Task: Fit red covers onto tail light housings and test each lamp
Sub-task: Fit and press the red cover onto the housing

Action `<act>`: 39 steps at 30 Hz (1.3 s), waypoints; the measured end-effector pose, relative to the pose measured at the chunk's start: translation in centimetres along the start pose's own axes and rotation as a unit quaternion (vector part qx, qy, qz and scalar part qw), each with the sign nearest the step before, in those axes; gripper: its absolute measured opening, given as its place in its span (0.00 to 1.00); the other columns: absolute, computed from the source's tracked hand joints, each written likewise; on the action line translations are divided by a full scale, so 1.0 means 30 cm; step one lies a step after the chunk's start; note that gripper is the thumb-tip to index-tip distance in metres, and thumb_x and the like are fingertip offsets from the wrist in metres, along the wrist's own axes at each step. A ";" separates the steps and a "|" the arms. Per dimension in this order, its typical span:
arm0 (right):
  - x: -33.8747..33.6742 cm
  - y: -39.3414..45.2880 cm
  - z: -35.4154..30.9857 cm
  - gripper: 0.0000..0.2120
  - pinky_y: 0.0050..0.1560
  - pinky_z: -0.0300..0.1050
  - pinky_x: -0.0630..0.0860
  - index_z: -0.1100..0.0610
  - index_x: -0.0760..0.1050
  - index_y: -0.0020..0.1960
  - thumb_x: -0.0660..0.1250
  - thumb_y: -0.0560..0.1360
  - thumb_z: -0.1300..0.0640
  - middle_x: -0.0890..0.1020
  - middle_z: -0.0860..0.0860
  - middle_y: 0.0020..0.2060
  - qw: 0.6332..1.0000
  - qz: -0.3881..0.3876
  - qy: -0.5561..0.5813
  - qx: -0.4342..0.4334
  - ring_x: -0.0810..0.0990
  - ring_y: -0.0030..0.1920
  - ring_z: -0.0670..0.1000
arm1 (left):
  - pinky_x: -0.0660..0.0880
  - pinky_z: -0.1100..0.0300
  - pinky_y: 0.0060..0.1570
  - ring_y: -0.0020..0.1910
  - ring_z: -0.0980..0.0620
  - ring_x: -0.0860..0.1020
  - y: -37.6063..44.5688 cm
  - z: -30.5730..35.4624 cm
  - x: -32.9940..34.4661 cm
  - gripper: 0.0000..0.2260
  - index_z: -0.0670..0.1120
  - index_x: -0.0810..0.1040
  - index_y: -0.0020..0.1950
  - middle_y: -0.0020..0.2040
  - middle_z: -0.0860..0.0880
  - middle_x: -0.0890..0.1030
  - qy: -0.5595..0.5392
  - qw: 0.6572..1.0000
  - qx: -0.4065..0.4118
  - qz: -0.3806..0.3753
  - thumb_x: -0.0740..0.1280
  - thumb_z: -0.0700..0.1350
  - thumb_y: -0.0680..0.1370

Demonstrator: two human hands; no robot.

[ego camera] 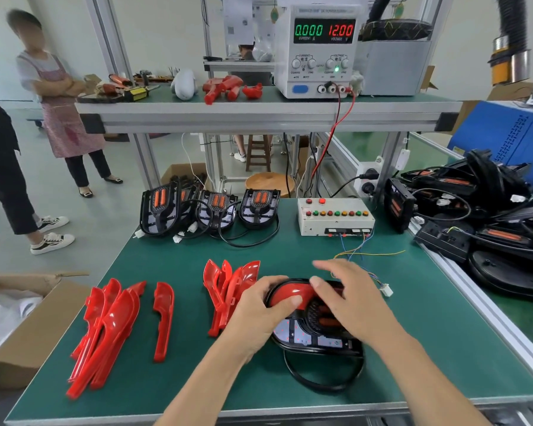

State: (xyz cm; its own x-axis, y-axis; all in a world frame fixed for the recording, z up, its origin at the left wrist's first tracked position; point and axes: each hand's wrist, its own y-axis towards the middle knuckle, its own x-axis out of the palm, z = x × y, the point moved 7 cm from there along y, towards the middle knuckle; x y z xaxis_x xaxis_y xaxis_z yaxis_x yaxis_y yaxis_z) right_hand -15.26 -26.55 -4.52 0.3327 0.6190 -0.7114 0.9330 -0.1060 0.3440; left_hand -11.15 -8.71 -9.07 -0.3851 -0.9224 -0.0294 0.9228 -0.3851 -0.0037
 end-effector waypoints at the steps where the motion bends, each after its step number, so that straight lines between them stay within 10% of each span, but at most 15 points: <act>1: 0.026 0.019 -0.031 0.23 0.65 0.40 0.68 0.46 0.78 0.65 0.60 0.77 0.36 0.81 0.39 0.59 0.997 -0.064 -0.022 -0.023 0.75 0.60 0.40 | 0.79 0.60 0.59 0.57 0.55 0.83 0.004 0.004 0.003 0.18 0.46 0.78 0.63 0.56 0.51 0.86 -0.005 1.000 -0.002 -0.001 0.78 0.41 0.75; 5: 0.076 0.077 -0.061 0.12 0.59 0.46 0.75 0.45 0.79 0.59 0.62 0.81 0.41 0.84 0.40 0.52 0.979 -0.203 -0.008 0.006 0.80 0.52 0.43 | 0.81 0.61 0.51 0.52 0.50 0.85 0.008 0.021 -0.006 0.21 0.44 0.81 0.58 0.50 0.49 0.87 -0.057 0.998 -0.016 0.031 0.80 0.50 0.69; 22: 0.096 0.067 0.022 0.24 0.47 0.45 0.75 0.54 0.80 0.47 0.63 0.78 0.33 0.82 0.42 0.38 0.956 -0.157 0.164 0.185 0.80 0.40 0.43 | 0.80 0.57 0.39 0.43 0.47 0.85 0.043 0.031 0.051 0.06 0.39 0.81 0.55 0.46 0.42 0.87 -0.185 0.972 -0.138 0.046 0.70 0.40 0.80; 31: 0.107 0.067 0.007 0.09 0.45 0.48 0.75 0.52 0.81 0.43 0.69 0.79 0.49 0.82 0.53 0.39 0.884 -0.202 0.326 0.267 0.80 0.40 0.52 | 0.79 0.52 0.48 0.46 0.46 0.84 0.064 0.043 0.073 0.03 0.42 0.83 0.52 0.45 0.43 0.86 -0.153 0.979 -0.112 0.072 0.70 0.40 0.80; 39: 0.098 0.074 0.012 0.13 0.50 0.48 0.77 0.53 0.82 0.50 0.66 0.81 0.45 0.83 0.48 0.40 0.926 -0.167 0.265 0.208 0.81 0.42 0.47 | 0.79 0.52 0.44 0.43 0.45 0.83 0.074 0.042 0.080 0.03 0.40 0.82 0.51 0.44 0.42 0.85 -0.166 0.977 -0.116 0.063 0.69 0.39 0.81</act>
State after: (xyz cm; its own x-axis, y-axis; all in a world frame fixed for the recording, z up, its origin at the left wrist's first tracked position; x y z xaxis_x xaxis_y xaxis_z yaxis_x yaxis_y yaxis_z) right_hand -12.15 -25.25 -6.05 0.0038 0.9550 -0.2966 0.9805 -0.0619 -0.1867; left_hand -10.02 -11.80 -7.89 -0.2145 -0.9352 0.2818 0.9248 -0.2873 -0.2493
